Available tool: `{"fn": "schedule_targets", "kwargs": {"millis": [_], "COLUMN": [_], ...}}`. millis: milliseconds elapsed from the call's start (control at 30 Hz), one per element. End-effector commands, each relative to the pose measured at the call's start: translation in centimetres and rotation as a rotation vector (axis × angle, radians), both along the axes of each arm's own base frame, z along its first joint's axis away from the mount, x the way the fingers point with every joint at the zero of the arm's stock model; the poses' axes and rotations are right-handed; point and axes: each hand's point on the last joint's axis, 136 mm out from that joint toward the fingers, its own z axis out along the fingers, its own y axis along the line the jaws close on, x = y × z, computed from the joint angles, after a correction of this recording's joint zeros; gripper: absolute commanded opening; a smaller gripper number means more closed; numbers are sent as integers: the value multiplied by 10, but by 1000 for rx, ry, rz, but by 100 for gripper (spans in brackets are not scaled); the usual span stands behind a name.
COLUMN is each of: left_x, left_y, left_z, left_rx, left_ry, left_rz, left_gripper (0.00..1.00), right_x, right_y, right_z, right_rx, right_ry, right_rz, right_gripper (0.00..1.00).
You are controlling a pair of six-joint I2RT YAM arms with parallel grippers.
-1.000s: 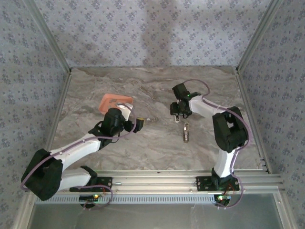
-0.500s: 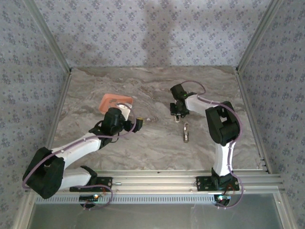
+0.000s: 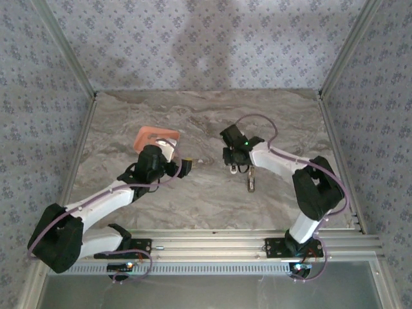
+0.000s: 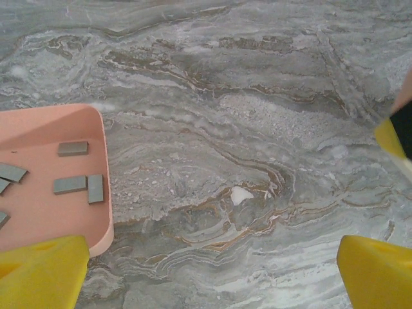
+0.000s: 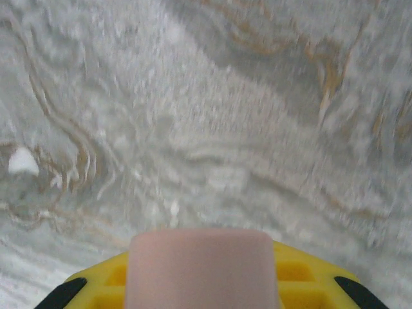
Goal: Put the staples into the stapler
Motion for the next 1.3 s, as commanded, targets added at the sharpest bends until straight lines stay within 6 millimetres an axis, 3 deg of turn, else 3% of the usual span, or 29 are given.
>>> {"fn": "schedule_targets", "kwargs": {"millis": [0,233,567,733,867,1067,1167,1267], "left_x": [-4,-6,-2,2,16,44,58,74], "left_y": [0,-1,-2,0,15,27,31,36], "left_z": [4,0,-3,-2,-6,-8,-12,-21], "left_rx": [-15,-26,-29,-25,-16,-52,-16,36], "left_ry": [9,23,36,44,124,280,350,423], "left_rz": [-14,-20,-10,11,111,157,173,195], "left_gripper": [98,98,99,99,99,98,97,95], "right_x": [-25,-50,-62,-62,-62,-66,-59,-53], "right_y": [-16,-23,-30,-31,-30,-38,-25,-10], "right_z": [-13,-34,-48,-47,-34,15,42,56], "right_rx": [-38,-66,-80,-82,-74,-44,45,126], "right_ry": [39,90,126,125,101,12,-66,-99], "right_rz": [-98,-118,-137,-134,-124,-96,-26,24], "right_gripper": [23,23,25,36,48,55,56,56]}}
